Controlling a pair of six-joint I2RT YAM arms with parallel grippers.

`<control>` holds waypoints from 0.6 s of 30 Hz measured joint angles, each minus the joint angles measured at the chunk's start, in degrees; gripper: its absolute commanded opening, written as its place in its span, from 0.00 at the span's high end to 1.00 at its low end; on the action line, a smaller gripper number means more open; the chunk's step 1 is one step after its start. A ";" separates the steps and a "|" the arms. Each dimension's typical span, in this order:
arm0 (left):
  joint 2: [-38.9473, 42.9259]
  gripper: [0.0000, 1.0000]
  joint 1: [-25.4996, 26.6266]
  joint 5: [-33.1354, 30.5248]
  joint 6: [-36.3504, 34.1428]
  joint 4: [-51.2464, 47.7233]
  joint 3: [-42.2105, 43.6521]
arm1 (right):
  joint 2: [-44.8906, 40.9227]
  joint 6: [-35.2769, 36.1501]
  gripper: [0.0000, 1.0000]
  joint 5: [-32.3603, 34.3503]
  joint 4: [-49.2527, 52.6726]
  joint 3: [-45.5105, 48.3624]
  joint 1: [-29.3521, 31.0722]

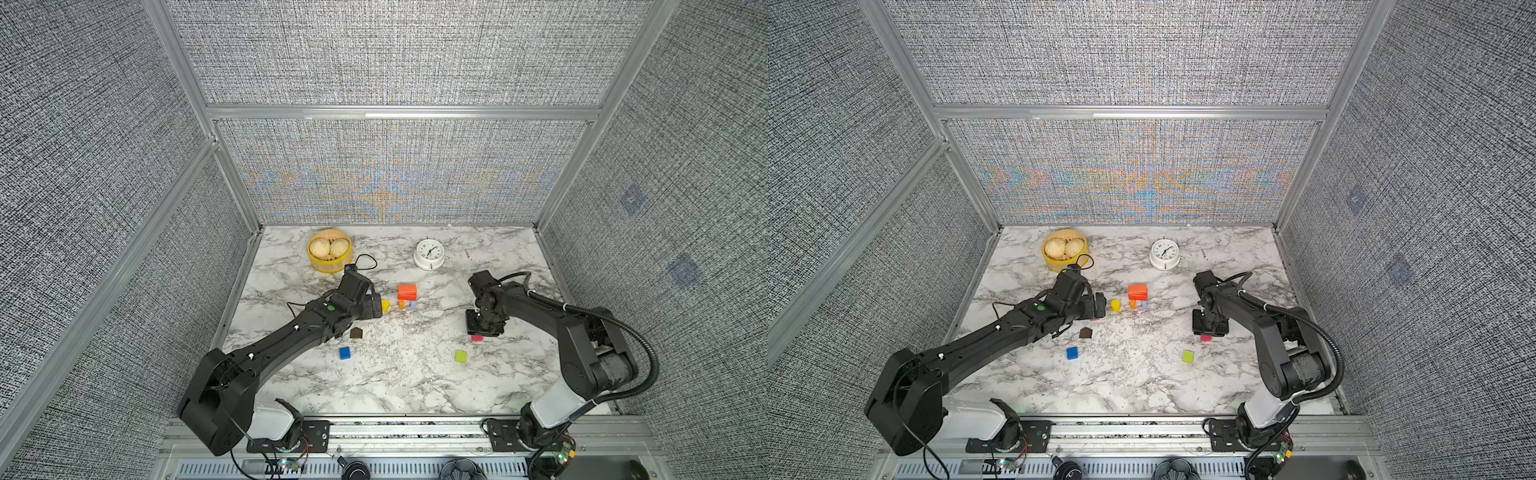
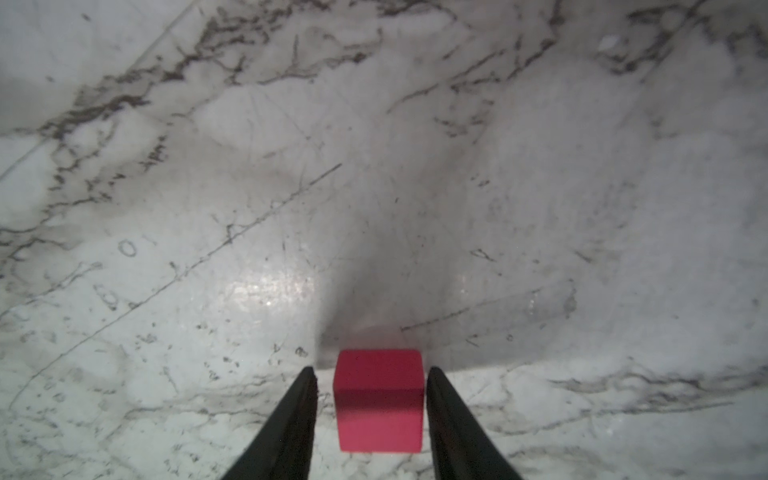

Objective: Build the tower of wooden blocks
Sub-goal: 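Lower the right gripper onto the pink cube and close on it, then lift and carry the pink cube with the right gripper over the stack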

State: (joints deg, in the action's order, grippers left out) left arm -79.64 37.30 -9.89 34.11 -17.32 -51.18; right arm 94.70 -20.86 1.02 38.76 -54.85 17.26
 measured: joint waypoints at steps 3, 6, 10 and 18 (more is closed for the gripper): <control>-2.25 0.01 -0.04 -0.09 0.42 -0.79 -2.23 | 0.90 0.07 0.62 0.00 0.09 -0.59 0.00; -3.93 0.01 -0.04 -0.31 0.61 -0.98 -3.43 | 1.51 0.24 0.67 0.02 0.09 -1.09 0.00; -4.48 0.01 -0.07 -0.50 0.63 -1.25 -3.45 | 1.95 0.35 0.71 0.02 0.35 -1.53 0.00; -4.44 0.01 -0.13 -1.53 0.57 -1.95 -3.91 | 2.14 0.39 0.72 0.17 1.46 -2.38 0.44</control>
State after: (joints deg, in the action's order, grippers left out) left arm -84.07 37.17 -11.42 34.68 -19.27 -55.09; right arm 96.84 -20.47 1.19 40.23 -57.23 17.69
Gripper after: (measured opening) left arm 0.988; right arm 0.314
